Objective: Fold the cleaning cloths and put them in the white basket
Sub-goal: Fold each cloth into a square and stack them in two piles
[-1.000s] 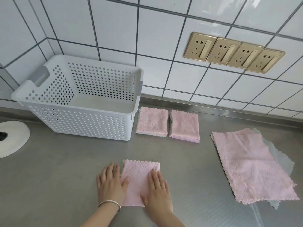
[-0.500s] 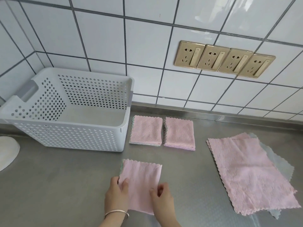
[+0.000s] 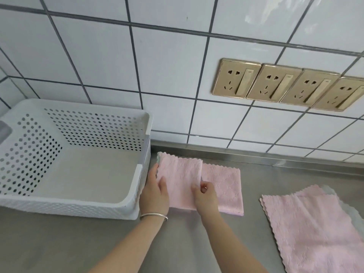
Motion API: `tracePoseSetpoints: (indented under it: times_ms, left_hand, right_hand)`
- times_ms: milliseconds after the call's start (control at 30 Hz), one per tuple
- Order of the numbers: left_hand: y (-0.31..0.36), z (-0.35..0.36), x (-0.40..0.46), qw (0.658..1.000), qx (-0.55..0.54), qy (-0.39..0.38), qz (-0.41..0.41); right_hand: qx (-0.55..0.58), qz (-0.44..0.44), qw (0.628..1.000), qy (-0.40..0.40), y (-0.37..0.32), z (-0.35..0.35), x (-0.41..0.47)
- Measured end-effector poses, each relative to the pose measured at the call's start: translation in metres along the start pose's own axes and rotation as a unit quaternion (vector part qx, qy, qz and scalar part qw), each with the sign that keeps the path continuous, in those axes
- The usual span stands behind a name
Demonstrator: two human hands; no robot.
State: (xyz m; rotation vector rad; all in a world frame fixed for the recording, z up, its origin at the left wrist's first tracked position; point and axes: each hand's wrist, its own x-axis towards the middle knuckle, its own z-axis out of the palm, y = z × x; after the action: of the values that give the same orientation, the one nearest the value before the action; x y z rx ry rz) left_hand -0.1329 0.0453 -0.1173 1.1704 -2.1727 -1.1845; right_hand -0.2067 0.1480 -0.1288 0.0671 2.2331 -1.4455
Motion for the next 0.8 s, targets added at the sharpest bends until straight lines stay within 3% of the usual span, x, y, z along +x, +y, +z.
tracePoseSetpoints:
  times_ms: [167, 467, 567, 667, 800]
  left_hand:
    - [-0.020, 0.018, 0.023, 0.994, 0.111, 0.008, -0.012]
    - [-0.037, 0.034, 0.029, 0.983, 0.170, -0.024, -0.067]
    - [-0.041, 0.032, 0.019, 0.984, 0.175, -0.015, 0.016]
    - [-0.041, 0.037, 0.015, 0.937, 0.301, -0.048, 0.169]
    - [-0.038, 0.048, 0.027, 0.872, 0.416, -0.129, 0.222]
  right_hand:
    - [-0.058, 0.031, 0.998, 0.001, 0.009, 0.015, 0.031]
    - [-0.085, 0.013, 0.996, 0.031, 0.011, 0.021, 0.031]
    - [-0.128, -0.081, 0.987, 0.054, 0.013, 0.023, 0.027]
    - [-0.237, -0.242, 0.938, 0.075, 0.022, 0.025, 0.032]
    - [-0.452, -0.309, 0.835, 0.041, 0.027, 0.030, 0.047]
